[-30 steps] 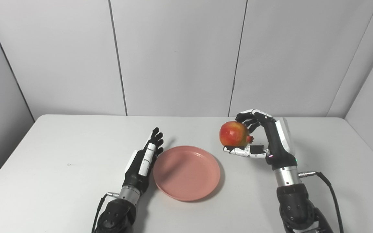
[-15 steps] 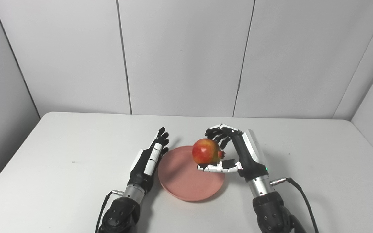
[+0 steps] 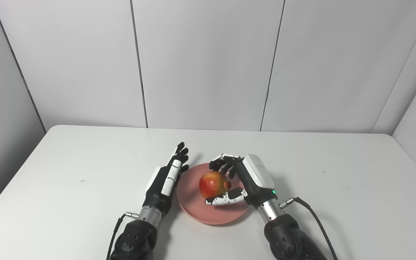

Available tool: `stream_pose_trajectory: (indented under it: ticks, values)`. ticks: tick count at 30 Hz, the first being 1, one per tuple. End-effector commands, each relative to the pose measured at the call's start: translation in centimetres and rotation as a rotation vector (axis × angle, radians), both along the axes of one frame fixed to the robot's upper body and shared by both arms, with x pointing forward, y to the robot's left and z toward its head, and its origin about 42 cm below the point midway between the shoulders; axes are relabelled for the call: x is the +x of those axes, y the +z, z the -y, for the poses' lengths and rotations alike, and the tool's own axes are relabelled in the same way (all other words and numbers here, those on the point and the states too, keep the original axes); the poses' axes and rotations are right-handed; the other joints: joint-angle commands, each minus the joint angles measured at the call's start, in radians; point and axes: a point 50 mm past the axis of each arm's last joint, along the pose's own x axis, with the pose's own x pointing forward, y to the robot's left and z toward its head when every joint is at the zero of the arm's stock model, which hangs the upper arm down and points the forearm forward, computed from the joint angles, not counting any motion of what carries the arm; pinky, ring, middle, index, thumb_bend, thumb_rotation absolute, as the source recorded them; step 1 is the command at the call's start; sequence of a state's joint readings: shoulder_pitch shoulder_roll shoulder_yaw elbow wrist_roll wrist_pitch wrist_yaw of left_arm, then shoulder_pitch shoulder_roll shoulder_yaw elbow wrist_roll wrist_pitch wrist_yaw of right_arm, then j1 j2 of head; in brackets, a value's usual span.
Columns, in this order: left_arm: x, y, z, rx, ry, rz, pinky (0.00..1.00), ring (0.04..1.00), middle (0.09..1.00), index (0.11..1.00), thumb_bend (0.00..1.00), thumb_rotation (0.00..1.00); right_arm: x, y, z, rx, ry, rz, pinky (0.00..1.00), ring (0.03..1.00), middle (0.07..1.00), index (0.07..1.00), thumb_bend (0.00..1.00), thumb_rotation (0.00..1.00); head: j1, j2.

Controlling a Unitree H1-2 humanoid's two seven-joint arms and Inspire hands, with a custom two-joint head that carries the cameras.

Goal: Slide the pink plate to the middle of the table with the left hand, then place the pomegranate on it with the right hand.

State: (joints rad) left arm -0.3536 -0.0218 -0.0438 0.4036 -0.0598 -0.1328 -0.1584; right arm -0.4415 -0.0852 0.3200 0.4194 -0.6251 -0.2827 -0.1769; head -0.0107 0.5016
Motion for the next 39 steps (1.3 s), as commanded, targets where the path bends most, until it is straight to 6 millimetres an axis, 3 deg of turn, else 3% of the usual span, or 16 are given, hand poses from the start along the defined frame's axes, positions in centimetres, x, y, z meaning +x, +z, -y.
stream_pose_trajectory:
  ticks: [1,7,20,21,25,26,31,33,39]
  values:
    - [-0.2,-0.4,0.8,-0.024,-0.010,-0.009,0.97,0.998,1.000,1.000,0.60,1.00,1.4,2.5,-0.5,0.013,0.034,0.096,0.40,0.409,0.479,0.537,0.51,0.00,0.000,0.002]
    - [-0.3,-0.4,0.9,-0.024,-0.008,-0.006,0.96,0.991,1.000,1.000,0.59,1.00,2.0,1.7,0.0,0.000,0.016,0.071,0.39,0.396,0.475,0.546,0.51,0.00,-0.005,0.001]
    - [-0.4,-0.3,0.7,-0.026,-0.009,-0.001,0.97,0.992,1.000,1.000,0.59,1.00,2.0,1.4,0.5,-0.020,0.013,0.069,0.48,0.433,0.480,0.543,0.51,0.00,-0.007,0.006]
    - [-0.4,-0.3,0.7,-0.026,-0.009,-0.002,0.97,0.992,1.000,1.000,0.58,1.00,1.9,1.4,0.5,-0.019,0.017,0.069,0.49,0.502,0.473,0.536,0.52,0.00,-0.007,0.006]
    - [-0.4,-0.2,0.7,-0.025,-0.005,-0.002,0.96,0.989,1.000,1.000,0.58,1.00,1.6,1.3,0.6,-0.036,0.033,0.064,0.50,0.566,0.476,0.521,0.52,0.01,-0.008,0.010]
    - [-0.4,-0.2,0.7,-0.025,-0.004,-0.002,0.96,0.989,1.000,1.000,0.58,1.00,1.6,1.3,0.7,-0.043,0.037,0.062,0.53,0.601,0.608,0.504,0.51,0.11,-0.008,0.010]
    - [-0.3,-0.2,0.7,-0.027,-0.006,-0.002,0.97,0.994,1.000,1.000,0.57,1.00,1.1,1.0,1.1,-0.058,0.061,0.048,0.58,0.651,0.690,0.498,0.51,0.15,-0.008,0.011]
    - [-0.3,-0.2,0.6,-0.024,-0.006,-0.004,0.97,0.994,1.000,1.000,0.57,1.00,0.8,0.9,1.3,-0.058,0.075,0.041,0.65,0.716,0.740,0.704,0.64,0.27,-0.009,0.012]
    - [-0.3,-0.2,0.5,-0.010,-0.010,0.001,0.97,0.995,1.000,1.000,0.57,1.00,0.0,1.0,1.7,-0.003,0.120,0.051,0.76,0.829,0.860,0.885,0.67,0.29,-0.011,0.011]
